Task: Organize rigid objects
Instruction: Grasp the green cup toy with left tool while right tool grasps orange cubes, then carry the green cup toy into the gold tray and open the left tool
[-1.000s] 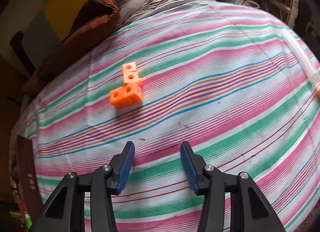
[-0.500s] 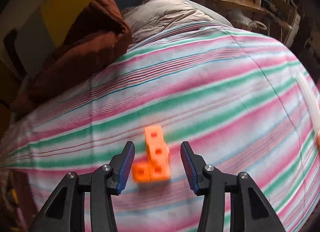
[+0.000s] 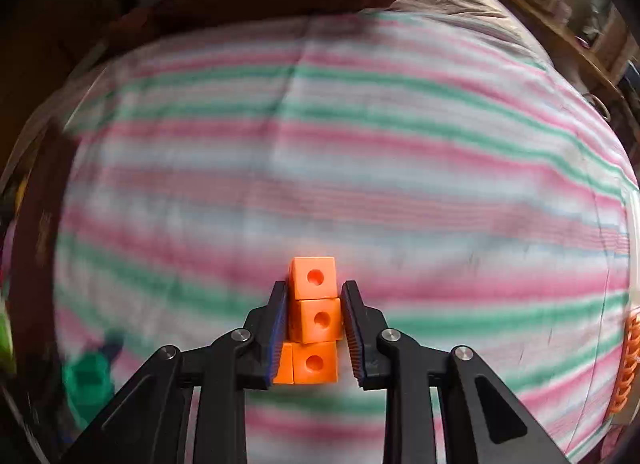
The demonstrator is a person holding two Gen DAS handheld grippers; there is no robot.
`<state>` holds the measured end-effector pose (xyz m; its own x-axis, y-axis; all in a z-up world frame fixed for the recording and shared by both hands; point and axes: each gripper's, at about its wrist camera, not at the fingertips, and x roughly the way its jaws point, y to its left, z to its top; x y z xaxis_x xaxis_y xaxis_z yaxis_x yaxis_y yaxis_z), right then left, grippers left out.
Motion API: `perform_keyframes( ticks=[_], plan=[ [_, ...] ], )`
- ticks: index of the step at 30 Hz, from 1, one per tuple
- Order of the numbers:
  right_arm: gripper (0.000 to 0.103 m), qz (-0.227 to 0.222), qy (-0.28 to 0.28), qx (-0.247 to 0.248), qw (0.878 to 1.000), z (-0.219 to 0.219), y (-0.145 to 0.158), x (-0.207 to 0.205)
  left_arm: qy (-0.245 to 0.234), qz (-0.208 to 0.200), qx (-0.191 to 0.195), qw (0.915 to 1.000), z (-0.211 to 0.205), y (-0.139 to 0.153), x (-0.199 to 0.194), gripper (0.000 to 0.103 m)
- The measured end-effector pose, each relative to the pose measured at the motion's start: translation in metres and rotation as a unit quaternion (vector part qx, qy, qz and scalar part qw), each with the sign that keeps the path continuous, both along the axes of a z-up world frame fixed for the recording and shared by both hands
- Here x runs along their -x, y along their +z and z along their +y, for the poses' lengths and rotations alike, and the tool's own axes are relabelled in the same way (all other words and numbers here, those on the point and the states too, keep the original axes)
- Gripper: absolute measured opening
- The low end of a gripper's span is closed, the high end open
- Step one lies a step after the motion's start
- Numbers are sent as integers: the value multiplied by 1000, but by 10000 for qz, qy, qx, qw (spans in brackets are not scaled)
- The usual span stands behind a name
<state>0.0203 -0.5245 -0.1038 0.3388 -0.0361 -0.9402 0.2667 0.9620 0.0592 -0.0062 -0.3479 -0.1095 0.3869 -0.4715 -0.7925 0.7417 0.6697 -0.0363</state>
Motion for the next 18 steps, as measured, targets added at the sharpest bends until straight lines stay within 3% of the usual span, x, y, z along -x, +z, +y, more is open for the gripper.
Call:
perform_keyframes(
  ticks=[9, 18],
  plan=[
    [28, -671, 194, 429, 9966, 18, -2, 36, -11, -205, -186, 9996, -6, -1, 3, 30],
    [28, -839, 504, 875, 9913, 41, 0, 43, 283, -118, -111, 9995, 0, 18, 5, 30]
  ],
)
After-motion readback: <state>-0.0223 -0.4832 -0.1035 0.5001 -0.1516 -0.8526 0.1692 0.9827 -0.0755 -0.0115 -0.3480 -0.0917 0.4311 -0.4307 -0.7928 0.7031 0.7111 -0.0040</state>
